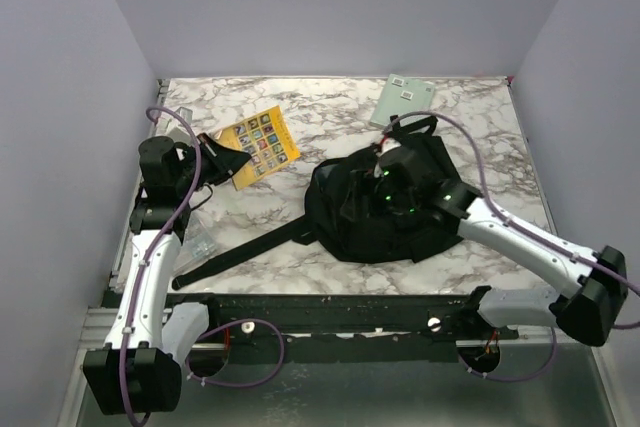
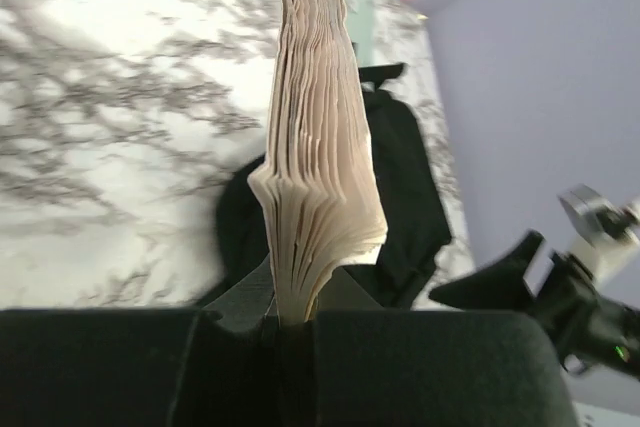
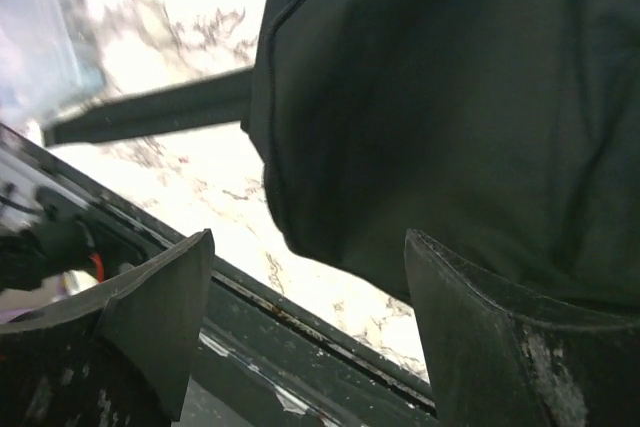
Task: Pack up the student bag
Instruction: Place the book in the student bag.
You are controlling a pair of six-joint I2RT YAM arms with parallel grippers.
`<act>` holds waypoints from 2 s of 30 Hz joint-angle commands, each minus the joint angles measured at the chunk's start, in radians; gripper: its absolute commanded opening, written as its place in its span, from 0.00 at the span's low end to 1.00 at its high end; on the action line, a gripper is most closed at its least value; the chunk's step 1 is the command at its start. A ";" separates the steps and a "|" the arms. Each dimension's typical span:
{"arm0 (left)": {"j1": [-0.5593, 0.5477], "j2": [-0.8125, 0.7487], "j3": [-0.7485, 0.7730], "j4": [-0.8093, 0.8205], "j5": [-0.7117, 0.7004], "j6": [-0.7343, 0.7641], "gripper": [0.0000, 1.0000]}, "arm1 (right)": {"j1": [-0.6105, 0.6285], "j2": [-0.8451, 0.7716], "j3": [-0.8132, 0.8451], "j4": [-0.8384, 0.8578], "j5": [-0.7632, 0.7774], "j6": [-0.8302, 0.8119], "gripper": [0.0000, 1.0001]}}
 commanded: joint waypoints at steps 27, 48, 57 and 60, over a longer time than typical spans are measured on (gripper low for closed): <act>-0.172 -0.022 0.021 -0.286 0.012 0.111 0.00 | 0.083 0.267 0.264 -0.119 0.449 -0.129 0.01; -0.512 0.283 -0.083 0.235 0.059 -0.499 0.00 | -0.061 0.029 0.118 0.034 0.102 -0.064 0.00; -0.685 0.491 0.003 0.388 -0.306 -0.583 0.00 | -0.061 0.003 0.125 0.037 0.085 -0.064 0.00; -0.722 0.609 0.073 0.426 -0.307 -0.581 0.00 | -0.061 -0.009 0.126 0.039 0.070 -0.062 0.00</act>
